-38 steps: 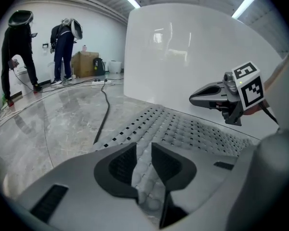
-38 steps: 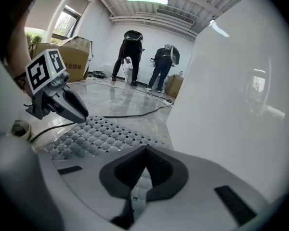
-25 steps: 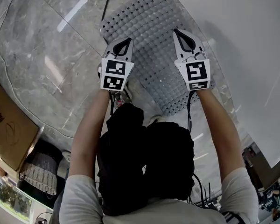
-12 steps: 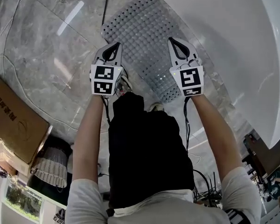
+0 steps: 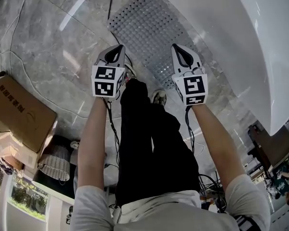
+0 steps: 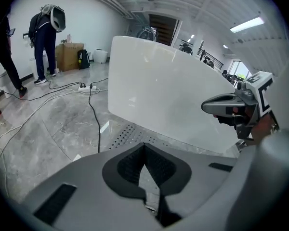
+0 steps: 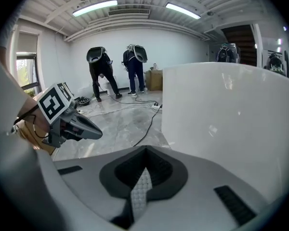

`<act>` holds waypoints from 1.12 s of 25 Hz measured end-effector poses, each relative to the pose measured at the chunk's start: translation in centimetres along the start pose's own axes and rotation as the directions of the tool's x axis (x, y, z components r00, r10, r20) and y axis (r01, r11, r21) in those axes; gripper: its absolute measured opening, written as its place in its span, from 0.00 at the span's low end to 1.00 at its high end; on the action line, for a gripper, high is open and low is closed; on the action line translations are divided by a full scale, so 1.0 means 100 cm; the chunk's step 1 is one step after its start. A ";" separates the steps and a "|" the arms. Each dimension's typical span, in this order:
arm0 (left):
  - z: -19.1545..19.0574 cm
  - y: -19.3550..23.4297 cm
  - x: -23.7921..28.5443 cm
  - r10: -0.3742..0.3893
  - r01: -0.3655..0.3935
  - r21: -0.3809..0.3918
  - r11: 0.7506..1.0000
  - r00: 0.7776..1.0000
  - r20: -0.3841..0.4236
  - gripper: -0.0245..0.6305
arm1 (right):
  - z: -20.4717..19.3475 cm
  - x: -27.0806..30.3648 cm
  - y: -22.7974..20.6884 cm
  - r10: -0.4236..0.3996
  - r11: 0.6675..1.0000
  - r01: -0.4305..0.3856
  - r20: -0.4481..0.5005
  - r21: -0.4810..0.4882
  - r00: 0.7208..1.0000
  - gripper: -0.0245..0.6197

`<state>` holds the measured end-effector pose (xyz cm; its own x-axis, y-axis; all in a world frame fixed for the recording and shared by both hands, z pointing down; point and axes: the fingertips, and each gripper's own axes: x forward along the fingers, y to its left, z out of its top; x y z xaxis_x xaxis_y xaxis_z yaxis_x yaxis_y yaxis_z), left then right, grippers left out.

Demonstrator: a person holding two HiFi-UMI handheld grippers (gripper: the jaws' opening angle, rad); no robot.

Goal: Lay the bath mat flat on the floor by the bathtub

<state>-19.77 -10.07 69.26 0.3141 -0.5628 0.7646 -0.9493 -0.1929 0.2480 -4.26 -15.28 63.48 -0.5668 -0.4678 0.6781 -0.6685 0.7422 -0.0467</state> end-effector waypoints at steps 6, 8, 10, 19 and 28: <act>0.031 -0.041 -0.054 -0.003 0.003 -0.021 1.000 1.000 -0.015 0.05 | 0.023 -0.070 0.003 -0.054 0.994 0.057 -0.032 0.090 0.998 0.05; 0.047 -0.058 -0.070 0.000 0.000 -0.038 0.999 1.000 0.001 0.05 | 0.031 -0.089 0.001 -0.070 0.991 0.073 -0.032 0.109 0.997 0.05; 0.065 -0.077 -0.082 -0.009 0.010 -0.039 0.999 1.000 0.021 0.05 | 0.040 -0.105 -0.001 -0.081 0.989 0.084 -0.027 0.122 0.996 0.05; 0.118 -0.146 -0.147 -0.010 0.010 -0.006 1.000 0.999 0.045 0.05 | 0.094 -0.176 -0.010 -0.129 0.971 0.114 0.056 0.208 0.990 0.05; 0.172 -0.226 -0.209 -0.047 0.047 0.005 0.999 0.985 0.163 0.05 | 0.124 -0.268 -0.013 -0.189 0.959 0.151 0.142 0.240 0.972 0.05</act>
<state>-4.75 -7.76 37.41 0.3555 -0.6769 0.6445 -0.9335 -0.2232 0.2805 5.81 -9.63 36.29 -0.4931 -0.6630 0.5633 -0.8422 0.5260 -0.1181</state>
